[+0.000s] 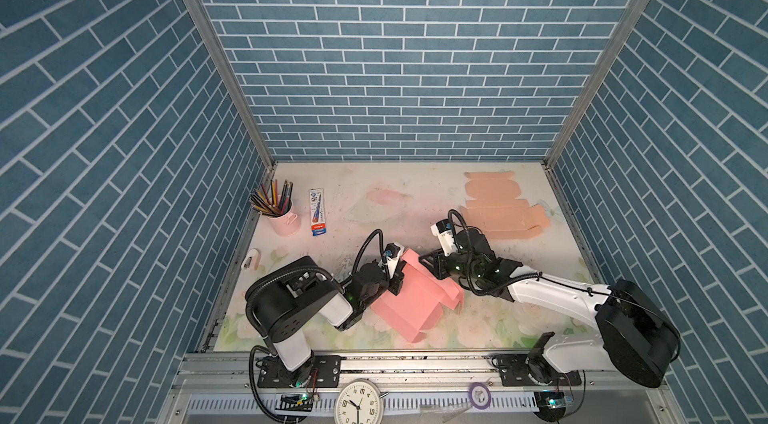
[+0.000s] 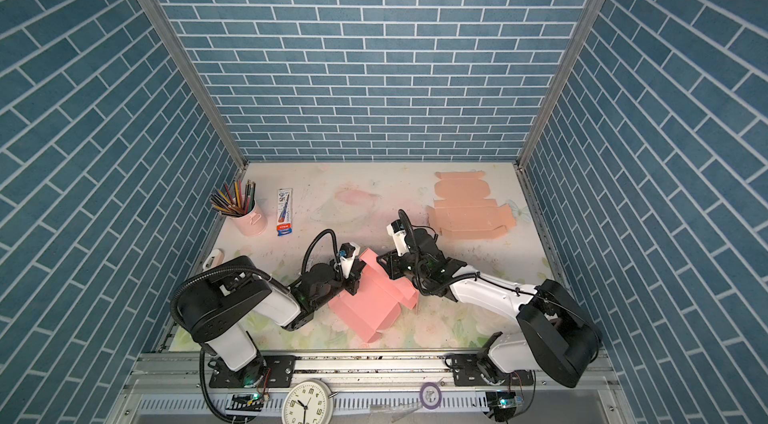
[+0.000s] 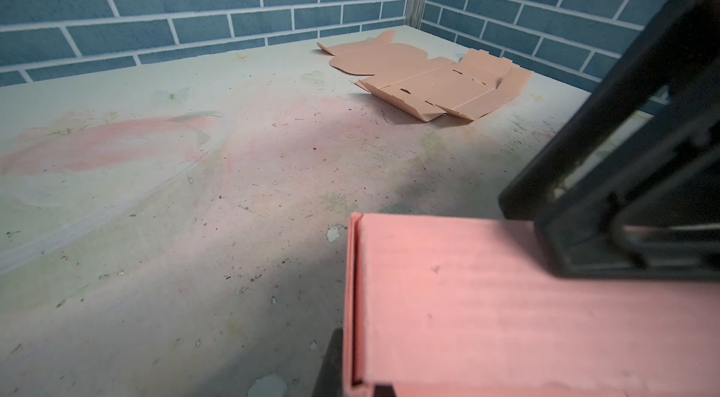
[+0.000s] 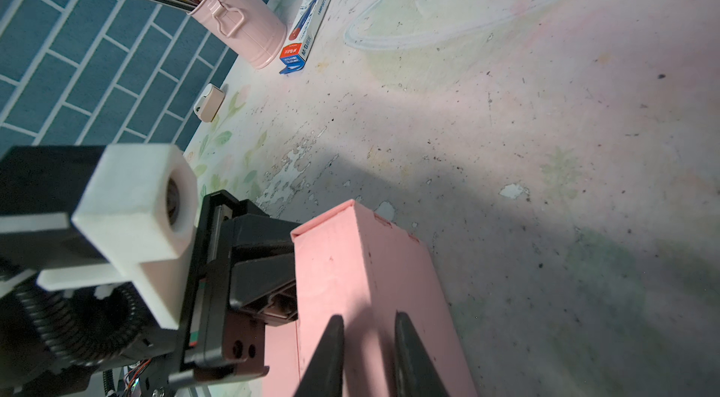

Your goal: Fold the paper box

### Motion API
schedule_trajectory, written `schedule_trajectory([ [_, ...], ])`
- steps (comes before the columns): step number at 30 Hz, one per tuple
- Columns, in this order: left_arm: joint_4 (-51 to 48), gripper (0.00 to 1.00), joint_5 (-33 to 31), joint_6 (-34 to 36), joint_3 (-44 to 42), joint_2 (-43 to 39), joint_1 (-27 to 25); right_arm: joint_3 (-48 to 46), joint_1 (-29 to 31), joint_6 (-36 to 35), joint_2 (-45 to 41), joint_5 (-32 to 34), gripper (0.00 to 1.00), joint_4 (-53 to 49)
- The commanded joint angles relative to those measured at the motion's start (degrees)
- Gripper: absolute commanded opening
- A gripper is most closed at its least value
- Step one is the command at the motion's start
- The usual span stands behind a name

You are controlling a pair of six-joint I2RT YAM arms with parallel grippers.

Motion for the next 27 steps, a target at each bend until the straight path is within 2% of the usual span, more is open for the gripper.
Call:
schedule_trajectory([
  [1, 2.05, 0.06, -0.37, -0.77, -0.57, -2.11, 0.19, -0.66, 0.32, 1.09, -2.11, 0.84, 0.25, -3.60],
  [8, -1.59, 0.06, -3.95, -3.20, -1.26, -5.22, 0.34, 2.52, 1.11, -3.00, -9.06, 6.12, 0.33, -13.20],
  [12, -9.67, 0.06, -6.90, -5.87, 0.76, -7.45, 0.56, 4.07, 1.62, -5.45, -12.11, 10.25, 0.33, -19.30],
  [17, -20.21, 0.06, -8.45, -9.64, 3.68, -9.95, 0.93, 6.96, 4.89, -9.25, -17.51, 19.49, 0.19, -26.11],
  [23, -28.33, 0.06, -7.41, -12.28, 5.53, -12.84, 3.25, 7.73, 6.71, -12.62, -20.36, 20.68, 0.06, -27.26],
  [25, -31.34, 0.06, -7.74, -13.14, 6.20, -14.26, 3.80, 8.87, 8.74, -13.71, -19.57, 23.20, 0.00, -28.79],
  [27, -33.82, 0.06, -7.93, -13.64, 6.82, -15.45, 4.11, 9.88, 11.39, -14.66, -18.20, 26.99, 0.00, -30.11],
])
